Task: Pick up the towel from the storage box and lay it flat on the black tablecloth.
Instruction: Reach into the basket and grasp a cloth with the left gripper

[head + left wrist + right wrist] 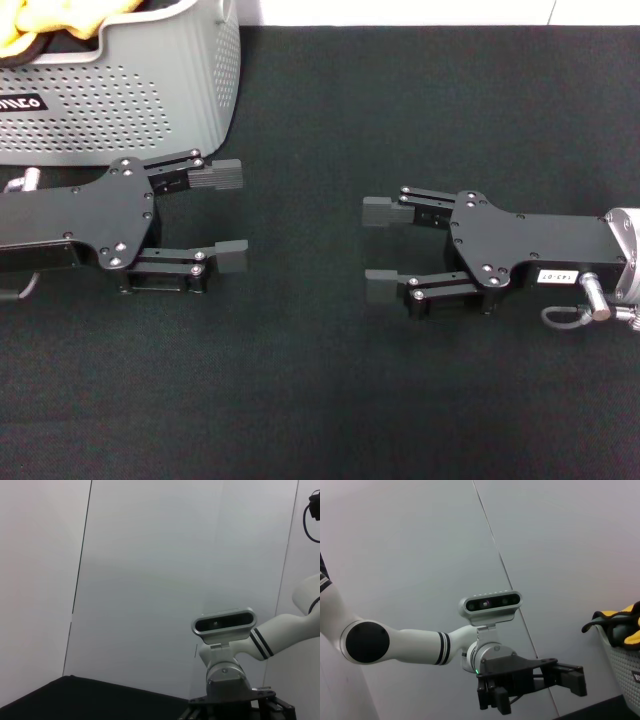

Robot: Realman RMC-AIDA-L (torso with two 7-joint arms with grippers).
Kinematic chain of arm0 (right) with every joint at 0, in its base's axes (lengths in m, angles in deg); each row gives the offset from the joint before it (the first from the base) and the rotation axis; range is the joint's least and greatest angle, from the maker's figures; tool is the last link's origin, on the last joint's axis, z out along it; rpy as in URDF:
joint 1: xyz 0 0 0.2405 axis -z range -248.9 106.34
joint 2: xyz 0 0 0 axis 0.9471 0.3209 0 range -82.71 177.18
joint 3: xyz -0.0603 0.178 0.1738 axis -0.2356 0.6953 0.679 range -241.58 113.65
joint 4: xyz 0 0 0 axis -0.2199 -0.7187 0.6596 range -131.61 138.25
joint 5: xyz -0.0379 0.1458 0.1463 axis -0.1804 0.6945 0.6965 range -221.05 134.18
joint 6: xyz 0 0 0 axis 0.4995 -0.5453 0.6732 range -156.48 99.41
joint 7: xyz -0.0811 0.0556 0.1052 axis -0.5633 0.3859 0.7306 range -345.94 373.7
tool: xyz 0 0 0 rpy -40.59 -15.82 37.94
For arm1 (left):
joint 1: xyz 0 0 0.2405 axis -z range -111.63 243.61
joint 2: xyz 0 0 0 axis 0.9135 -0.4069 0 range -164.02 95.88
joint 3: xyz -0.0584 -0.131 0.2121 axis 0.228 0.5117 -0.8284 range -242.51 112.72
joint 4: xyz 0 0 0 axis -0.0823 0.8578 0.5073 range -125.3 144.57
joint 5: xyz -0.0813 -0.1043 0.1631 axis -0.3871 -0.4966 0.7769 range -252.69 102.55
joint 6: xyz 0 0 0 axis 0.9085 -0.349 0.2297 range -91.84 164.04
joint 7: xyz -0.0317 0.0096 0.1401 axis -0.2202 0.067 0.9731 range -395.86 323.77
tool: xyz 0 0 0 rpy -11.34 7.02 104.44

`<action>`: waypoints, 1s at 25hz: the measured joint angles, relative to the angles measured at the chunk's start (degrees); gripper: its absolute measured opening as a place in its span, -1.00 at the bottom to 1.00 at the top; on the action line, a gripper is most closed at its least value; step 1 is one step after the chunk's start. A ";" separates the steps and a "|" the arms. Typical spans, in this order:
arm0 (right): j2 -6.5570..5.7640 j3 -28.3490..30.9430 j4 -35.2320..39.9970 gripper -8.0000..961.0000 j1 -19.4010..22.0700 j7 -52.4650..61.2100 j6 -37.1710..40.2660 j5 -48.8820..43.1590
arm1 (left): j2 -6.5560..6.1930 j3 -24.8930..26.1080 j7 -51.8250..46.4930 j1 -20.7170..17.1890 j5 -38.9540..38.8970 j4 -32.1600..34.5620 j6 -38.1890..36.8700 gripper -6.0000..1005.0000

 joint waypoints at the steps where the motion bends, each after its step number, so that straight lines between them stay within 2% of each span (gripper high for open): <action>1: 0.05 0.00 0.00 0.81 0.02 -0.06 -0.02 0.00 | 0.00 0.00 -0.02 -0.01 0.00 0.00 0.02 0.74; 12: 0.09 0.00 -0.26 0.80 0.01 -0.14 -0.80 -0.04 | 0.20 0.00 -0.21 -0.07 -0.08 0.03 0.13 0.68; 16: 0.07 0.00 -0.20 0.79 -0.01 -0.16 -1.46 -0.06 | -0.36 1.74 -5.45 0.62 -0.93 2.34 0.09 0.66; 18: 0.07 0.00 -0.19 0.79 -0.01 -0.23 -1.58 -0.06 | -0.54 4.50 -10.37 0.92 -1.01 6.16 0.11 0.65; 21: 0.07 0.00 -0.22 0.78 -0.01 -0.29 -2.06 -0.06 | -0.10 9.05 -16.82 1.08 -0.94 14.68 0.39 0.63; 25: 0.23 -0.01 -0.30 0.78 0.43 -0.98 -2.81 -0.06 | 0.87 12.59 -24.15 0.79 2.13 30.38 6.56 0.61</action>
